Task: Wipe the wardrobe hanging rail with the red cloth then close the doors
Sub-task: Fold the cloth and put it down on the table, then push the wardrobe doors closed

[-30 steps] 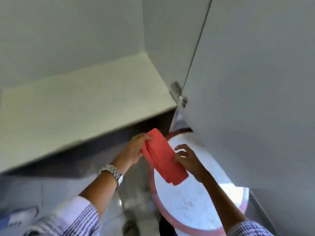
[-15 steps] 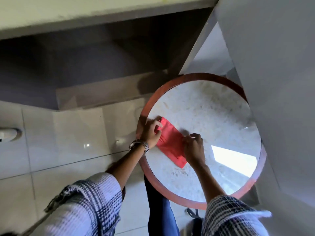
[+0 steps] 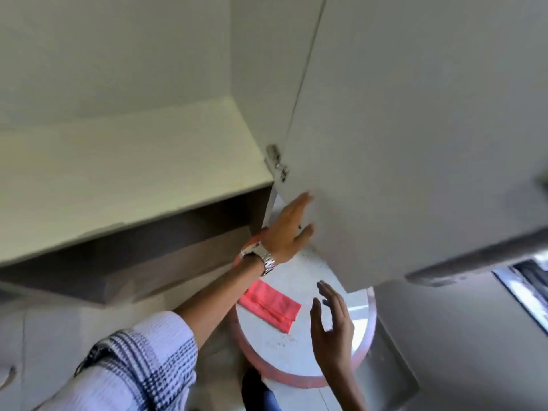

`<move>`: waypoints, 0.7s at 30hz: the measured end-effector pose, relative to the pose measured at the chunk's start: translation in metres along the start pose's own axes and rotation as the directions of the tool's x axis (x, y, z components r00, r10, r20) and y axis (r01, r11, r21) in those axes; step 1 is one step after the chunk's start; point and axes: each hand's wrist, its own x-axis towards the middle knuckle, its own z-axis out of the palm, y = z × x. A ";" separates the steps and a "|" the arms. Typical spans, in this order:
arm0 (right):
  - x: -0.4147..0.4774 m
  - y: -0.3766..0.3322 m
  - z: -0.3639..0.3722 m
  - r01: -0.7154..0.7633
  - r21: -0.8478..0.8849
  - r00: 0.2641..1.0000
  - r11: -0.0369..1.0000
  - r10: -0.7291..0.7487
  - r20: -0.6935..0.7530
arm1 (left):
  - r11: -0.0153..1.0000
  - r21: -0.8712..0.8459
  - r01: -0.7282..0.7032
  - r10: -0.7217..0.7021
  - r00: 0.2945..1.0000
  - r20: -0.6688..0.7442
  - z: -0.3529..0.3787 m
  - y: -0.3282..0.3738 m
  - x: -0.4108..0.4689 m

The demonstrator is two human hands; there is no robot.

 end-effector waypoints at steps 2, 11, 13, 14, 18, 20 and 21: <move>0.004 -0.046 -0.050 0.204 -0.044 0.948 0.978 -0.209 -0.242 | 0.959 0.021 -0.283 0.281 0.940 -0.195 -0.043 0.091 0.024; 0.094 -0.155 -0.183 0.087 0.076 0.857 0.993 -0.035 -0.514 | 0.142 0.752 -0.644 0.972 0.234 0.017 -0.126 0.394 0.036; 0.098 -0.162 -0.182 0.107 0.076 0.885 0.991 -0.060 -0.461 | 0.099 0.834 -0.542 0.939 0.329 0.103 -0.129 0.403 0.035; 0.098 -0.167 -0.181 0.097 0.078 0.887 0.992 -0.051 -0.458 | 0.087 0.857 -0.508 0.921 0.369 0.126 -0.132 0.404 0.034; 0.084 -0.174 -0.170 0.118 0.054 0.855 0.992 -0.074 -0.514 | 0.093 0.893 -0.441 0.920 0.381 0.093 -0.147 0.386 0.010; 0.069 -0.182 -0.152 0.168 0.063 0.820 0.984 -0.104 -0.563 | 0.130 0.897 -0.422 0.943 0.332 0.020 -0.155 0.372 -0.009; 0.063 -0.188 -0.138 0.207 0.060 0.799 0.976 -0.133 -0.586 | 0.161 0.901 -0.403 0.951 0.308 -0.033 -0.162 0.363 -0.019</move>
